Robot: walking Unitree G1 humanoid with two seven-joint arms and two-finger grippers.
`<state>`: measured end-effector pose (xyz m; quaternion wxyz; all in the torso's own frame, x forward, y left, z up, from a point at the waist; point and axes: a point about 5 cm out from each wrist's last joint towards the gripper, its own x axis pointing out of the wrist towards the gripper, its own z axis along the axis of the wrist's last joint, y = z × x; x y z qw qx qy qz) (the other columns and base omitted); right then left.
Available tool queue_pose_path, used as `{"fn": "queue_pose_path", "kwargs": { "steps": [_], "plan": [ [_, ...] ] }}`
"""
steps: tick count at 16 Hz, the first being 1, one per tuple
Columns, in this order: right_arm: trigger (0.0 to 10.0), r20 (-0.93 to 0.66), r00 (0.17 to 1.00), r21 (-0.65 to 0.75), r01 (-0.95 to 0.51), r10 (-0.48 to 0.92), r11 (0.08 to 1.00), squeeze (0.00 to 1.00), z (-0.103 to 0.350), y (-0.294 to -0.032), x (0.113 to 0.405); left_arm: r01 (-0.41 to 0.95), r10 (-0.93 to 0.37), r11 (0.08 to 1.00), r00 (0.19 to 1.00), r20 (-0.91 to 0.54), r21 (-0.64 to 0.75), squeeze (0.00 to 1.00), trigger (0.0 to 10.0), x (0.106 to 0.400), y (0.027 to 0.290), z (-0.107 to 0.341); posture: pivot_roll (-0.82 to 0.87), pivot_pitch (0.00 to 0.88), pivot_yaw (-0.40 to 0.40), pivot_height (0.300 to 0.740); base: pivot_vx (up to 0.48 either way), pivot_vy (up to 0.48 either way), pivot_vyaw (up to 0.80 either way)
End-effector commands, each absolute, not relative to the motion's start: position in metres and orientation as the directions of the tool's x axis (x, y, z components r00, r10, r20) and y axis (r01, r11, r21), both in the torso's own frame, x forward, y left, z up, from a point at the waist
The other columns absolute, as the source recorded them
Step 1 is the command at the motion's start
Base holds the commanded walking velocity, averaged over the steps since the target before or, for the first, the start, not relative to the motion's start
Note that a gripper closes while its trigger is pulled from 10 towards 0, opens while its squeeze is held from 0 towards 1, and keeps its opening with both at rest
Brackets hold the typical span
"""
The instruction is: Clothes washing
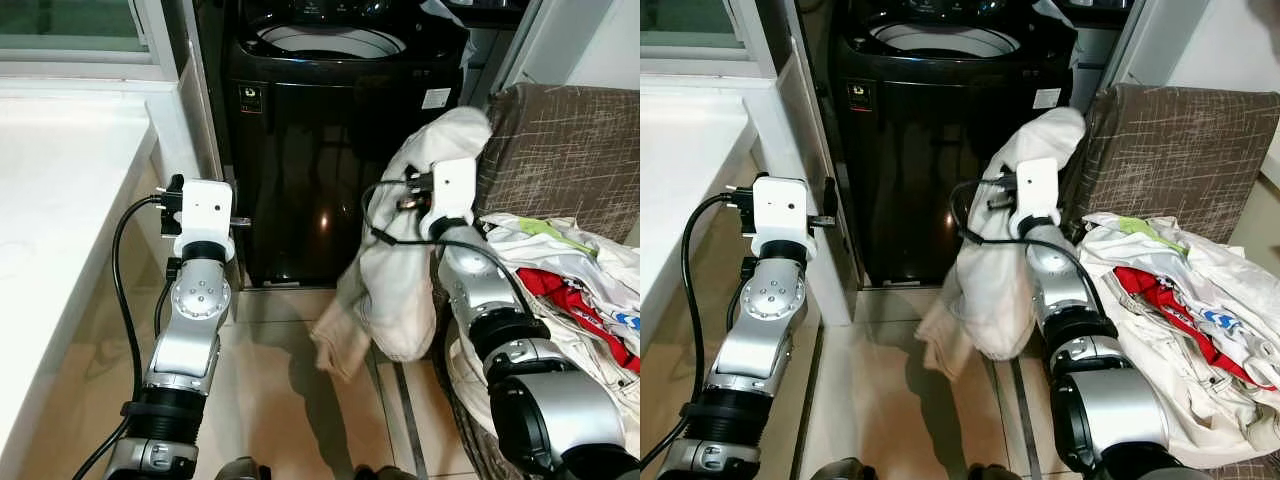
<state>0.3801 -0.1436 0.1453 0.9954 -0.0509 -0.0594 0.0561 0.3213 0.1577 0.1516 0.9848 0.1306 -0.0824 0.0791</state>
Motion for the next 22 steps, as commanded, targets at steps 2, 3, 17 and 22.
{"fn": "queue_pose_path", "kwargs": {
  "steps": [2, 3, 17, 22],
  "plan": [
    [10.0, 0.185, 0.98, -0.088, -0.058, 0.074, 0.994, 0.0, 0.16, -0.152, 0.382, -0.134, 0.079, 0.952, 0.976, 0.204, 0.274, 0.0, 10.0, 0.324, 0.15, 0.155, 0.0, 0.0, -0.034, 0.74, 0.0, 0.0, 0.0],
    [10.0, 0.179, 0.981, -0.085, -0.054, 0.069, 0.995, 0.0, 0.157, -0.153, 0.38, -0.129, 0.072, 0.953, 0.976, 0.207, 0.273, 0.0, 10.0, 0.324, 0.15, 0.156, 0.0, 0.0, -0.035, 0.74, 0.0, 0.0, 0.0],
    [10.0, 0.327, 0.942, -0.129, -0.039, 0.08, 0.991, 0.0, 0.189, -0.147, 0.381, -0.105, 0.036, 0.964, 0.961, 0.274, 0.243, 0.0, 10.0, 0.327, 0.147, 0.173, -0.01, 0.0, -0.022, 0.74, 0.274, 0.0, 0.0],
    [10.0, 0.353, 0.931, -0.122, -0.047, 0.088, 0.991, 0.0, 0.203, -0.147, 0.386, -0.105, 0.039, 0.969, 0.959, 0.282, 0.223, 0.0, 10.0, 0.326, 0.147, 0.173, 0.0, 0.0, -0.025, 0.74, 0.48, 0.0, 0.0]
  ]
}}
